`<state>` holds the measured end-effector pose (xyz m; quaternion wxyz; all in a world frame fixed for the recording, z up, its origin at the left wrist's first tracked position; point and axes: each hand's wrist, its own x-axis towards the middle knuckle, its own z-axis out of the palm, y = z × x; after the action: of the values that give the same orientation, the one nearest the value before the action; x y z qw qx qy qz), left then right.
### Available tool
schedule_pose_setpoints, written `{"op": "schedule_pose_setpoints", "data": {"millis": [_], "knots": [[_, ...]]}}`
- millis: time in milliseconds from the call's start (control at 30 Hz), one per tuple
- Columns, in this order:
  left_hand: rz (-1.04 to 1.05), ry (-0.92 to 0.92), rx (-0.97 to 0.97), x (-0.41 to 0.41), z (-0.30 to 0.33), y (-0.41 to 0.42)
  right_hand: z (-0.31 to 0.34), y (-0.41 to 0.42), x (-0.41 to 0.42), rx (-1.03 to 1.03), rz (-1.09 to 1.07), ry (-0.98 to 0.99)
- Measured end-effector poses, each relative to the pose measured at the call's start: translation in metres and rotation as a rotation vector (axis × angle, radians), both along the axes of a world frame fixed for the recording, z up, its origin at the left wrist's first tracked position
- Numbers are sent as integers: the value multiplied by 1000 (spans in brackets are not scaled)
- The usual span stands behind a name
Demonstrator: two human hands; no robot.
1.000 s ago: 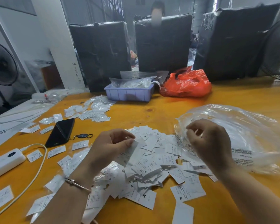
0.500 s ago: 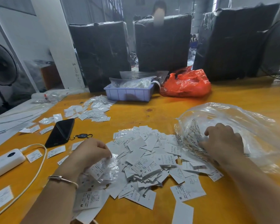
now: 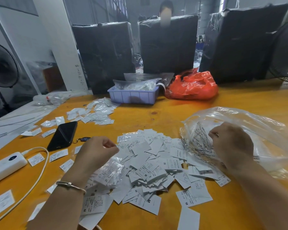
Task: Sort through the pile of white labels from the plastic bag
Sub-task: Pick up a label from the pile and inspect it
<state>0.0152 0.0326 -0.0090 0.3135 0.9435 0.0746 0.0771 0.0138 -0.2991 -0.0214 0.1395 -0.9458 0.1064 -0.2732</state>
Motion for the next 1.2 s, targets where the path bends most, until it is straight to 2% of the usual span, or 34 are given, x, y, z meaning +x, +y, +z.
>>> {"op": "schedule_pose_setpoints", "data": {"millis": [167,267,333,433,500,567,833,1000,1100,1200], "knots": [[-63,-207,-26,-2,-3,-11,5,16,-9,52,197,-425],[-177,-268,-103,-5,-5,-23,10,31,-19,149,342,-560],[-268,-265,-196,-9,-5,-32,12,44,-28,402,504,-484],[-456,-149,-372,-17,-3,-46,8,68,-38,946,770,-108],[-582,-12,-491,-21,-2,-53,0,80,-40,1073,850,70],[-643,55,-563,-23,-3,-56,-4,88,-40,1105,894,132],[-601,60,-598,-20,-4,-52,-11,88,-37,1104,914,156],[-484,3,-569,-19,-1,-47,-14,84,-33,1042,816,66],[-359,-82,-638,-17,0,-43,-19,81,-28,720,716,27],[-268,-131,-686,-14,1,-38,-22,84,-26,381,783,105]]}}
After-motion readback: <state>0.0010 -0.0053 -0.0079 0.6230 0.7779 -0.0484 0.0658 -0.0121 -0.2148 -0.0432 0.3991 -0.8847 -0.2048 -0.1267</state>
